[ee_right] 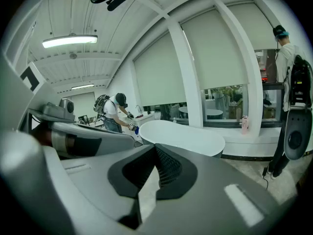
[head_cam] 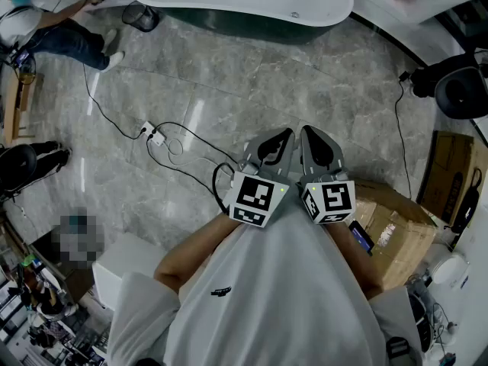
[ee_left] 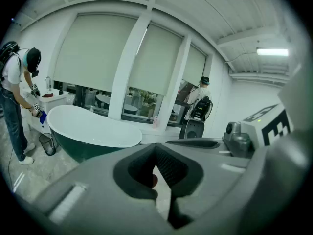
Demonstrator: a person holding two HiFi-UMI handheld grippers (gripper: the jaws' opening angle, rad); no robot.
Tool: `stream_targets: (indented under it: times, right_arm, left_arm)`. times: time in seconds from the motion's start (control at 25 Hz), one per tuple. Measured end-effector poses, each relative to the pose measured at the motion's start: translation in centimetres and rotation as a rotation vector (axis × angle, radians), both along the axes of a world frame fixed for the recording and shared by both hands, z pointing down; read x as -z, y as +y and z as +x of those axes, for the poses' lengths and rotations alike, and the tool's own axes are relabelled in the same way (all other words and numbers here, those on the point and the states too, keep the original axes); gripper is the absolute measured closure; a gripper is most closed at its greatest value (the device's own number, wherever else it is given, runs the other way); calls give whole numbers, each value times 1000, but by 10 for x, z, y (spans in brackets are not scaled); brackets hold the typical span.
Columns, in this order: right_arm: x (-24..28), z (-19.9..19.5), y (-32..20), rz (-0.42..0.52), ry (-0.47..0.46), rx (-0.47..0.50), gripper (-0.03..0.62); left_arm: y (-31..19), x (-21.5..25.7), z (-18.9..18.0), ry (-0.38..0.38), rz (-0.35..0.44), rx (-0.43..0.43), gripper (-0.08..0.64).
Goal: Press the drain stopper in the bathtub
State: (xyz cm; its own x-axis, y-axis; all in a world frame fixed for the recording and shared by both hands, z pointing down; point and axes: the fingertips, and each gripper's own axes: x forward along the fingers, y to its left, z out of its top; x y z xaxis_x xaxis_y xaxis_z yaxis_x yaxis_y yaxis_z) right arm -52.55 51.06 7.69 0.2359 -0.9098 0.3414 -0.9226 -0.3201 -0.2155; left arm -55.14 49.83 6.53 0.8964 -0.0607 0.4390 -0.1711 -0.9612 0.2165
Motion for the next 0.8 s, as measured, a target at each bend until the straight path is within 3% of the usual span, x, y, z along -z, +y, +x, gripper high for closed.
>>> stream_targets:
  times: [0.28, 0.48, 0.56, 0.68, 0.8]
  right_arm:
    - [5, 78, 47, 28, 14, 0, 589]
    - [2, 148, 76, 78, -68, -10, 595]
    - [-4, 170, 87, 85, -87, 1, 595]
    - [-18, 199, 98, 62, -114, 9, 595]
    - [-31, 220, 106, 41, -157, 18, 595]
  left_arm:
    - [35, 2, 72, 5, 35, 35, 560]
    - [68, 0, 134, -26, 89, 19, 560]
    - [78, -10, 151, -55, 74, 35, 561]
    - [75, -25, 168, -89, -6, 132, 561]
    - [71, -24, 184, -100, -29, 194, 560]
